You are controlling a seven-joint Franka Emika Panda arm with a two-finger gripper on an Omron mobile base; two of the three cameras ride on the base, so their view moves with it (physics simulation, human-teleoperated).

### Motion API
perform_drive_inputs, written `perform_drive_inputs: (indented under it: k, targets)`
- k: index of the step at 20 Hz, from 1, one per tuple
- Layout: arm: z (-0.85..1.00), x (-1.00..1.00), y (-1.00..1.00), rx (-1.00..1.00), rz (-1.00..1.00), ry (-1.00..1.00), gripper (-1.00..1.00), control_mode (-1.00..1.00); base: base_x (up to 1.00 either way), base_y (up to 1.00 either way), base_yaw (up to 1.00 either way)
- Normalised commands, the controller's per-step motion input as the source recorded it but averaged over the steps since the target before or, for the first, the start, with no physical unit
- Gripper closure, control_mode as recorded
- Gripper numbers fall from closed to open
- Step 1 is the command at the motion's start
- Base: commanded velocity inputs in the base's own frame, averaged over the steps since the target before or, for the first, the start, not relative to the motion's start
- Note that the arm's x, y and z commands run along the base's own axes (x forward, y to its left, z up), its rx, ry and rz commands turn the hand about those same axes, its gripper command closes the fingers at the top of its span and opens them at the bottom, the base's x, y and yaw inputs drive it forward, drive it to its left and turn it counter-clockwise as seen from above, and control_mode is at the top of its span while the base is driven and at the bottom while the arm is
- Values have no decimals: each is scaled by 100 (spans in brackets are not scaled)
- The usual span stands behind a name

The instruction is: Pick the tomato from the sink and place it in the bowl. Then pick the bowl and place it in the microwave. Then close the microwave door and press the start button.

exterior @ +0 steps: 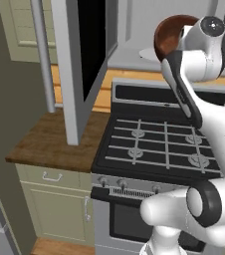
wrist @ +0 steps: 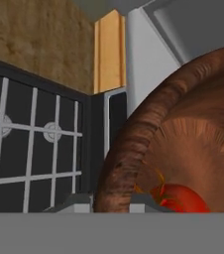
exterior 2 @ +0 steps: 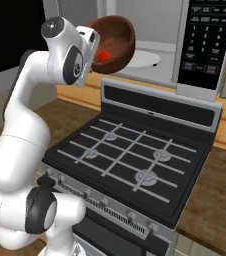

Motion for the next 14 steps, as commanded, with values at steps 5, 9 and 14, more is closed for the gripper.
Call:
perform_drive_inputs:
  k: [5, 9, 14]
  targets:
    - [12, 93, -11, 0, 1, 4, 100, -100, 0, 0, 0]
    - [6, 74, -20, 1, 4, -1, 100, -100, 0, 0, 0]
    - [5, 91, -21, 1, 5, 5, 100, -100, 0, 0, 0]
